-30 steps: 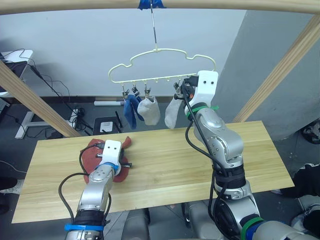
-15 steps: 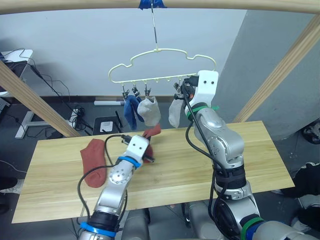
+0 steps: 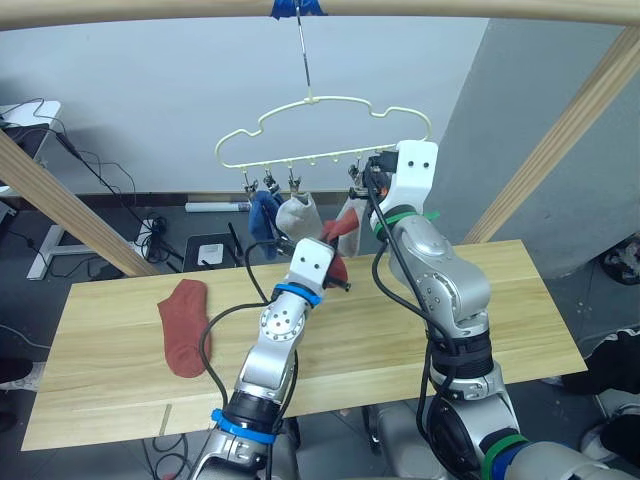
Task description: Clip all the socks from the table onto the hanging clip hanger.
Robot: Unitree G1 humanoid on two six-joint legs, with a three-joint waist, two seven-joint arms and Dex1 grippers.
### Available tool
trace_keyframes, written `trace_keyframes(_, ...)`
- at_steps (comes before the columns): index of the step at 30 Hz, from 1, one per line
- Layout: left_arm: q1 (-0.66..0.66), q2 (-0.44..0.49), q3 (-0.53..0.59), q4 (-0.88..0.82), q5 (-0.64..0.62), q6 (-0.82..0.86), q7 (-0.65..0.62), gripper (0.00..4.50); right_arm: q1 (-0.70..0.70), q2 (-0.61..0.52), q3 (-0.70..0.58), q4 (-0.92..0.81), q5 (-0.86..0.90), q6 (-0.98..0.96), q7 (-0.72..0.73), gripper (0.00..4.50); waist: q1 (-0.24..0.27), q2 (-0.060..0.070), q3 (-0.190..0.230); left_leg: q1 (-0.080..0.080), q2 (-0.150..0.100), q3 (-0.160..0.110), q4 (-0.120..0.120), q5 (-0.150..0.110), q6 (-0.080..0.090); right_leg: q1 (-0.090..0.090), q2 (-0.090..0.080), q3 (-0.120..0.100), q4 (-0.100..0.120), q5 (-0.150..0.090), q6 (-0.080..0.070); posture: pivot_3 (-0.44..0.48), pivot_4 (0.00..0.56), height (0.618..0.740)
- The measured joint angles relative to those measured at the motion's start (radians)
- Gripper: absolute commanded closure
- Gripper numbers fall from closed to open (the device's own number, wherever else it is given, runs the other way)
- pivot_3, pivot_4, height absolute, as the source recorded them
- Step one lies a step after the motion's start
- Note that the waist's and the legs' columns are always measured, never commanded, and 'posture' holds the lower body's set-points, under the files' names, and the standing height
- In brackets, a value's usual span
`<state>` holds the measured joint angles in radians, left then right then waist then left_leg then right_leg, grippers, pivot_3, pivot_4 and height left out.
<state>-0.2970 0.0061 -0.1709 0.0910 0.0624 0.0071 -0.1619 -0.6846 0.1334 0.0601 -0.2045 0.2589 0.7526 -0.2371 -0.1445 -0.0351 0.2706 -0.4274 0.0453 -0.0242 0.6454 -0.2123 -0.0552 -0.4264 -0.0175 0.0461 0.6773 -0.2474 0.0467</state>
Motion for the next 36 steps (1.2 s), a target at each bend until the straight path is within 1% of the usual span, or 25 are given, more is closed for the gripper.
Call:
trace_keyframes(3, -0.026, -0.011, 0.001, 0.034, -0.002, 0.000, -0.003, 4.50, 0.000, 0.000, 0.000, -0.001, 0.000, 0.001, -0.001, 4.33, -0.001, 0.000, 0.000, 0.000, 0.000, 0.000, 0.000, 0.000, 0.000, 0.000, 0.000, 0.000, 0.000, 0.000, 0.001, -0.238, 0.228, 0.740)
trace_keyframes(5, -0.048, -0.019, 0.002, 0.049, -0.006, 0.001, -0.005, 4.50, 0.000, 0.000, 0.000, -0.004, 0.001, 0.002, -0.002, 4.33, -0.001, 0.000, 0.000, 0.000, 0.000, 0.000, 0.000, 0.000, 0.000, 0.000, 0.000, 0.000, 0.000, -0.002, 0.004, -0.238, 0.228, 0.740)
trace_keyframes(13, -0.099, -0.051, 0.007, 0.075, -0.037, 0.005, -0.026, 4.50, 0.000, 0.000, 0.001, -0.016, 0.006, 0.012, -0.004, 4.33, -0.001, 0.000, 0.000, -0.001, 0.000, 0.000, 0.000, 0.000, 0.000, 0.000, 0.000, 0.000, -0.001, -0.002, 0.004, -0.242, 0.229, 0.740)
trace_keyframes(28, -0.110, -0.054, 0.025, 0.075, -0.066, 0.012, -0.024, 4.50, 0.006, 0.000, 0.002, -0.016, 0.007, 0.019, -0.004, 4.33, -0.001, 0.000, 0.000, -0.001, 0.000, 0.000, 0.000, 0.000, 0.000, 0.000, 0.000, 0.000, -0.002, -0.003, 0.004, -0.238, 0.226, 0.740)
trace_keyframes(36, -0.112, -0.080, 0.031, 0.075, -0.084, 0.026, -0.019, 4.50, 0.007, 0.000, 0.003, -0.016, 0.005, 0.019, -0.004, 4.33, -0.001, 0.000, 0.000, -0.001, 0.000, 0.000, 0.000, 0.000, 0.000, 0.000, 0.000, 0.000, -0.002, -0.003, 0.004, -0.236, 0.224, 0.740)
